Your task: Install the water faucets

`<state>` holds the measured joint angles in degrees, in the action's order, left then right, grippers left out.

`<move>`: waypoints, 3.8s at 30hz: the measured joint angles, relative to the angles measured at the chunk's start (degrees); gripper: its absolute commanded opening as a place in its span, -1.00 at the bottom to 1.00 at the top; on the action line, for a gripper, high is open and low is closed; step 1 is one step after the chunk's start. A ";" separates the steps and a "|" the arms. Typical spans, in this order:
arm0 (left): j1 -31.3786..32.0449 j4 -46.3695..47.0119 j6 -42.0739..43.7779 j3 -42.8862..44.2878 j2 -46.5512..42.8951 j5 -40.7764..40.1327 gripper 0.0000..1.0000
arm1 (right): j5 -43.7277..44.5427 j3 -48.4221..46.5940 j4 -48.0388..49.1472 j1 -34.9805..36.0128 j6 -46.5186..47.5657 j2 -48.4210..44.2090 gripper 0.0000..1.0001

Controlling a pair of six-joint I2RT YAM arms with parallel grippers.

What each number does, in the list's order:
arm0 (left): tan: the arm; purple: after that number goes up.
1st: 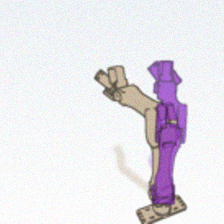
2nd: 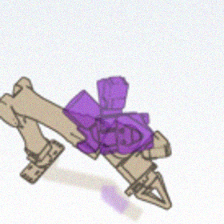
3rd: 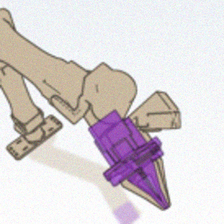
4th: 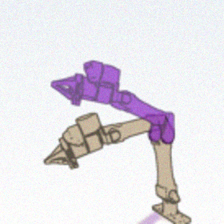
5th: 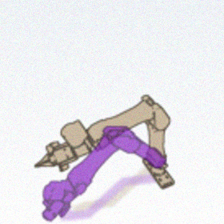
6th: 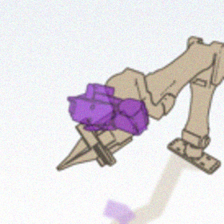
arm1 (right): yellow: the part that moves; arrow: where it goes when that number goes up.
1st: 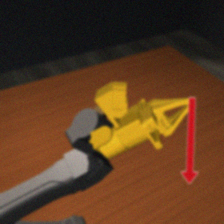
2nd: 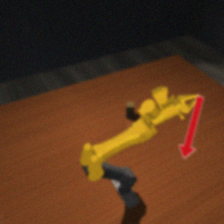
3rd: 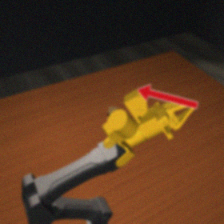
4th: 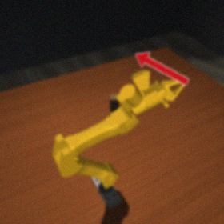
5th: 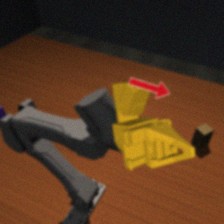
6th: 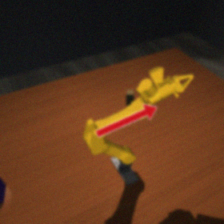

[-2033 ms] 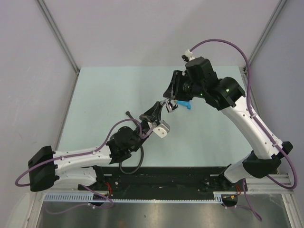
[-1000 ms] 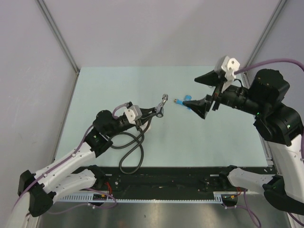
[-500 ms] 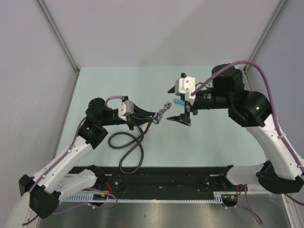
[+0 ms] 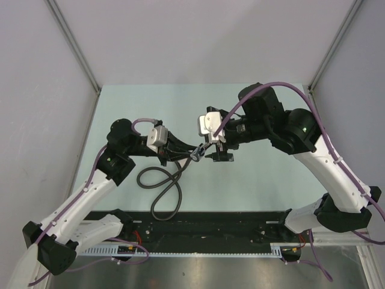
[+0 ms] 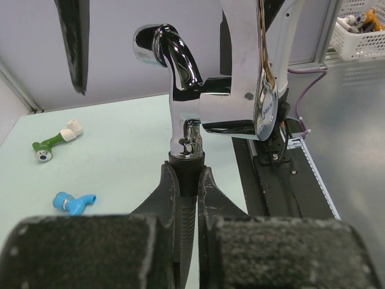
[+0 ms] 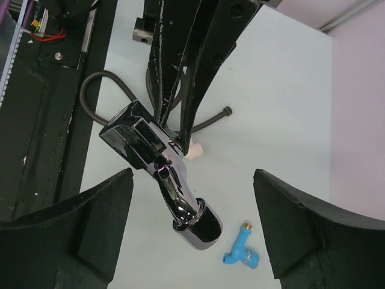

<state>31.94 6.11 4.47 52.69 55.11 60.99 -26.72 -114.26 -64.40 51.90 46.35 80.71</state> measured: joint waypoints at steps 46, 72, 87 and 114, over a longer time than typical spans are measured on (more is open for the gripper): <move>8.55 16.13 3.10 -10.12 -9.03 -39.50 -0.74 | 14.16 12.74 20.94 -1.99 -40.72 2.10 -1.00; 7.74 20.90 -5.29 -16.55 -2.38 -31.71 0.69 | 13.31 23.06 32.13 -2.16 -43.32 -8.90 -1.00; 3.96 35.85 -19.56 -14.82 3.04 -20.52 -0.15 | 10.71 24.26 33.09 -2.16 -42.45 -10.05 -1.00; 20.44 22.93 -3.54 -13.88 -0.87 -66.82 -1.00 | 41.55 25.20 40.37 6.05 -53.81 -5.51 -1.00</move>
<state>52.38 29.04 0.93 38.81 54.24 -5.82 14.83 -89.06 -24.03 57.95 -7.46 75.20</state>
